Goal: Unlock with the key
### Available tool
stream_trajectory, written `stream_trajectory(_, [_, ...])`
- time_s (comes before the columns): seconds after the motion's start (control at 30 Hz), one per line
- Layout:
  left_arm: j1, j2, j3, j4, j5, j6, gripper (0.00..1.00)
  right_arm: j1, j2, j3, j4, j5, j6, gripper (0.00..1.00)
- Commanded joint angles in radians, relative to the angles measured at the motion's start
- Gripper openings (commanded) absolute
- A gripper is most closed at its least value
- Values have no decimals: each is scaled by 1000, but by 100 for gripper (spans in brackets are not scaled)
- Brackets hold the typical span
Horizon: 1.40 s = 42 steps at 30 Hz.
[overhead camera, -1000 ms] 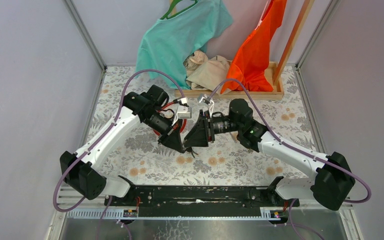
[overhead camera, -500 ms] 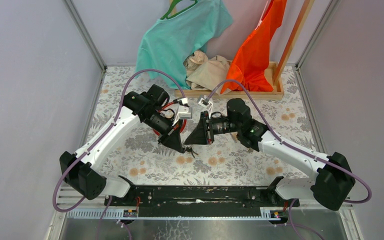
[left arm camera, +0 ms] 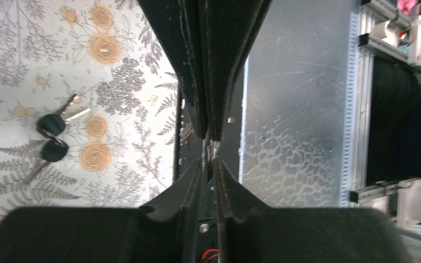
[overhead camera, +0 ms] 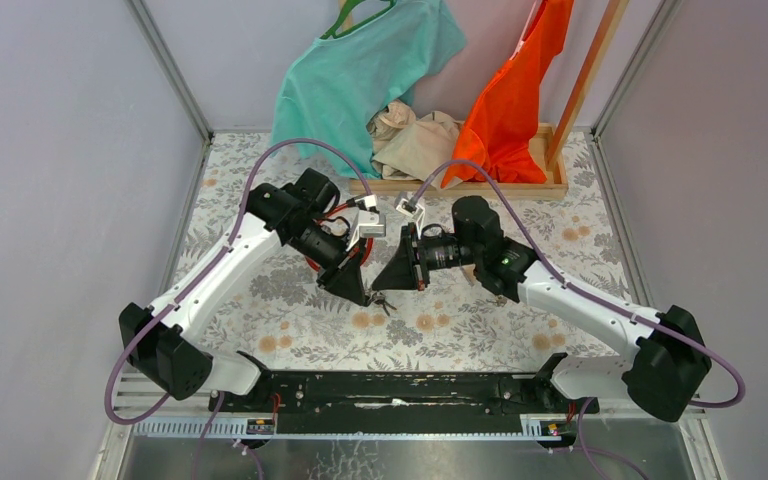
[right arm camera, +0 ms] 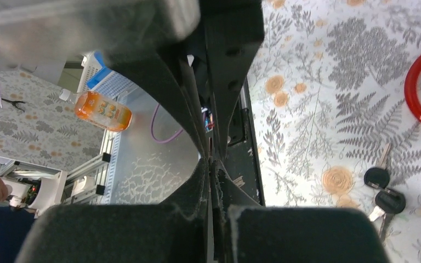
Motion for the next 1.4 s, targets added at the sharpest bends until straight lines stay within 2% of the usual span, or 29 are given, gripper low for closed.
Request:
stream_trajectory(0.0, [6, -21, 34, 51, -40, -30, 31, 6, -33, 22, -65, 1, -7, 0])
stream_trajectory(0.13, [8, -36, 26, 65, -108, -33, 63, 3, -88, -36, 16, 59, 32, 0])
stream_trajectory(0.23, [28, -49, 17, 85, -144, -34, 67, -14, -109, -72, 40, 80, 54, 0])
stream_trajectory(0.4, [40, -56, 3, 100, -120, -31, 72, -39, -121, -114, 100, 83, 101, 0])
stream_trajectory(0.5, [80, -60, -30, 183, -240, -28, 77, -60, -150, -139, 119, 94, 119, 0])
stream_trajectory(0.63, [196, -14, -109, 440, -428, -39, 83, -87, -207, -176, 80, 172, 115, 0])
stream_trajectory(0.73, [248, 92, -136, 618, -555, -47, 84, -93, -243, -180, 5, 256, 80, 0])
stream_trajectory(0.8, [275, 189, -129, 715, -592, -48, 82, -92, -264, -177, -42, 304, 52, 0])
stream_trajectory(0.97, [309, 357, -91, 914, -564, -48, 77, -93, -323, -165, -140, 409, -13, 0])
stream_trajectory(1.13, [327, 438, -125, 1208, -577, -119, 76, -93, -351, -172, -182, 466, -36, 0])
stream_trajectory(1.23, [328, 495, -105, 1253, -596, -121, 76, -92, -349, -174, -184, 471, -41, 0])
stream_trajectory(1.37, [331, 598, -18, 1170, -595, -94, 73, -93, -336, -168, -183, 478, -44, 0])
